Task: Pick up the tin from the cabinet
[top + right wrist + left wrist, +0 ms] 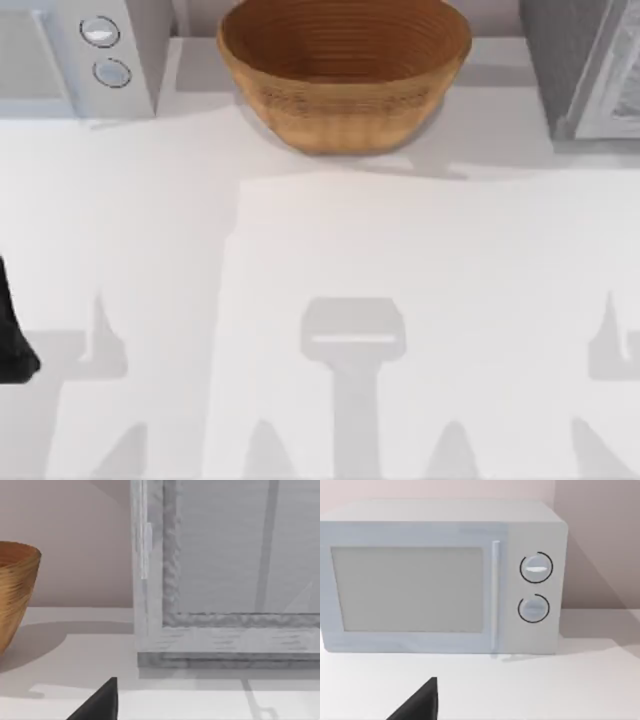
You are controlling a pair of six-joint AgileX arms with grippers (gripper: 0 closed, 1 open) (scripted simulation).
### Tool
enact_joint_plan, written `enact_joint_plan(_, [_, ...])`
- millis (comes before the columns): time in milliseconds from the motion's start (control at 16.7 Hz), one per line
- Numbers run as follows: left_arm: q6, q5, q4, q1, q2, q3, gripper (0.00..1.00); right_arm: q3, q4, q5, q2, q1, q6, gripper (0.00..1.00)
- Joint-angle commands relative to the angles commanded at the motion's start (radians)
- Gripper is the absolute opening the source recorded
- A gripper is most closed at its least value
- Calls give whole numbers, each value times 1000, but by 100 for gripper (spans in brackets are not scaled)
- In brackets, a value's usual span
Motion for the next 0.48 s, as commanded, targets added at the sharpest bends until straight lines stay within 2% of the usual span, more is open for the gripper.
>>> enact_joint_plan(240, [0,0,0,0,0,0,100,31,-5,3,24,5,0,100])
enact_joint_plan(480, [0,0,0,0,0,0,100,218,-46,22,170,30,2,100])
